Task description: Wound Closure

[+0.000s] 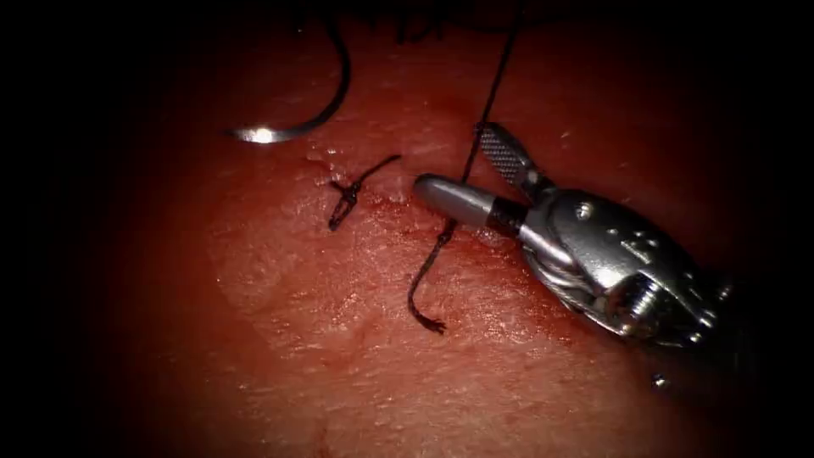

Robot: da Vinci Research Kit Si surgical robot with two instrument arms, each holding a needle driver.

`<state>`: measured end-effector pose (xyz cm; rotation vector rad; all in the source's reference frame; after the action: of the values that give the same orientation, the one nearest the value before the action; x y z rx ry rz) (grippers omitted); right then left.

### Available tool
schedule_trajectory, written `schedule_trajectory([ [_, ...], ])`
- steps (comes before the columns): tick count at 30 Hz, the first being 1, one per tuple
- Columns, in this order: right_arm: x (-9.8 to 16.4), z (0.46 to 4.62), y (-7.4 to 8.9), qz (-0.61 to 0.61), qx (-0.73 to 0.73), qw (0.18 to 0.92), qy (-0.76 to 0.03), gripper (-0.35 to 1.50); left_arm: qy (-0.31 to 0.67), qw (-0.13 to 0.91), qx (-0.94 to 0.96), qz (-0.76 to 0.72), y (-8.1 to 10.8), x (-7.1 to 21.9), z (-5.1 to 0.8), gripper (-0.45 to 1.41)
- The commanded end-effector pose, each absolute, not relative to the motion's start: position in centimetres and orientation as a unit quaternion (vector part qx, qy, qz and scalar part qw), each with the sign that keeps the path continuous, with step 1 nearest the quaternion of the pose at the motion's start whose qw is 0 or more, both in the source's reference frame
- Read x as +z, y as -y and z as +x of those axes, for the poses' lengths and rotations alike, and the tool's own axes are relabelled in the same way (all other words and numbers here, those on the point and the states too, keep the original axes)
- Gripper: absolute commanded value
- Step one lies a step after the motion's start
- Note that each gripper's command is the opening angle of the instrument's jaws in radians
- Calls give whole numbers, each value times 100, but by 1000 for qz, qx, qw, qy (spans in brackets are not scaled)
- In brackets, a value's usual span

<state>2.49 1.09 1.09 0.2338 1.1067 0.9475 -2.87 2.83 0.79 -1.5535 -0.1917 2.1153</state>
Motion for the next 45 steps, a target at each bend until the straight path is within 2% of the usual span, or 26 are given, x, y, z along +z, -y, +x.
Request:
schedule_trajectory([
  [1, 114, 261, -107, 111, 427, 740, -508, 138, 69, 251, 777, -573, -289, 82, -292, -45],
  [17, 122, 293, -110, 117, 418, 742, -510, 133, 67, 253, 778, -571, -286, 80, -297, -45],
  [20, 123, 295, -110, 117, 415, 743, -511, 128, 64, 252, 779, -571, -285, 79, -298, -45],
  [26, 123, 294, -109, 116, 416, 744, -509, 104, 66, 249, 778, -573, -280, 76, -300, -45],
  [27, 123, 294, -109, 113, 417, 743, -511, 96, 66, 249, 778, -574, -280, 76, -300, -45],
  [29, 122, 293, -110, 106, 414, 741, -518, 59, 66, 249, 778, -574, -279, 76, -301, -45],
  [32, 118, 289, -113, 95, 420, 732, -529, -35, 66, 248, 777, -575, -274, 75, -302, -45],
  [42, 93, 283, -124, 63, 450, 720, -525, -35, 71, 243, 774, -580, -265, 68, -308, -45],
  [43, 94, 282, -122, 68, 446, 720, -528, -11, 71, 243, 774, -581, -266, 68, -308, -45],
  [44, 95, 280, -122, 68, 446, 720, -528, 41, 71, 243, 774, -581, -266, 68, -308, -45],
  [45, 95, 275, -124, 68, 442, 721, -528, 132, 72, 243, 774, -581, -268, 69, -308, -45],
])
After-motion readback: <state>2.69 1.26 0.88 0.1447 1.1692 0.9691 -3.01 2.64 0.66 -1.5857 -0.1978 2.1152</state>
